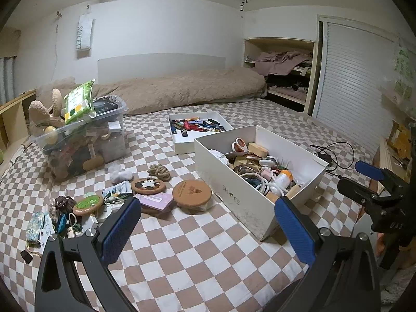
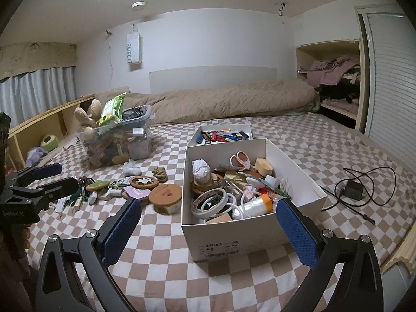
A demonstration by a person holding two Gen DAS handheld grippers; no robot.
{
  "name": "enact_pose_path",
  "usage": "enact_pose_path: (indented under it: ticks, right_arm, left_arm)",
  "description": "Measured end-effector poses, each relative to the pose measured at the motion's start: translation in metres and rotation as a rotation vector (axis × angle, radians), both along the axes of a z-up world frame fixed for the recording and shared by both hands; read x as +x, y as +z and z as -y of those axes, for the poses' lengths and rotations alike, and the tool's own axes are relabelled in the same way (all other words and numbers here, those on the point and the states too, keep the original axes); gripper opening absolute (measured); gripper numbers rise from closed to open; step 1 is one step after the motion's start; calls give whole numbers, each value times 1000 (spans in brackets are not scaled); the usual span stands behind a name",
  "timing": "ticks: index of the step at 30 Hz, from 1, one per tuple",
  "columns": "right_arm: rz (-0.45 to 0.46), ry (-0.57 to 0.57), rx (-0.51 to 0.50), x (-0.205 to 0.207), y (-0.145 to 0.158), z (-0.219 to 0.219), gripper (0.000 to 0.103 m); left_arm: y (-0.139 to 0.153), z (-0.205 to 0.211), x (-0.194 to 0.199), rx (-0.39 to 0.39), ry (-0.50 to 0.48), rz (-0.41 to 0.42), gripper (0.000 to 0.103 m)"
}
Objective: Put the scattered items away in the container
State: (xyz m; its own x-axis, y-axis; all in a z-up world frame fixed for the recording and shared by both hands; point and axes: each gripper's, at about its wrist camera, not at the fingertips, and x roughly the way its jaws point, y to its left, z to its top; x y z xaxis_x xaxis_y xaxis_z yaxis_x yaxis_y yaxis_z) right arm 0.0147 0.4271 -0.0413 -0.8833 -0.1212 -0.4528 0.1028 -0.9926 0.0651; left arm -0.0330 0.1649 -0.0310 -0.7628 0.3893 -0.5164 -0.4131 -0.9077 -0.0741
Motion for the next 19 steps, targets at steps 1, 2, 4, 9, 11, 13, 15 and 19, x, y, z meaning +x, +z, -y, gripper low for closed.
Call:
enact_pose_path:
  ticks: [1,2,4,9,11,13,15,19]
  right_arm:
    - [0,1,1,0,0,0,103]
    - [0,2,2,0,0,1,103]
    - [3,7,3,-1,0,2,103]
    - [8,11,6,-2,-1,4,103]
    - [12,11,8,-2,-2,5,103]
    - [15,11,10,-2,-3,5,103]
    - [19,13,9,-2,-3,5,103]
    - [20,13,10,-3,-4,6,103]
  left_arm:
    - [0,1,0,0,2,0,103]
    - [-1,1,0,0,2,0,103]
    - [-1,2,0,3,4,3,103]
    - [-1,3,-1,4,5,4,103]
    - [-1,3,-1,4,6,4,103]
    - [-1,3,-1,7,1,3,103]
    - [-1,4,0,19,4,2,103]
    - [-2,4,1,13,9,-4,103]
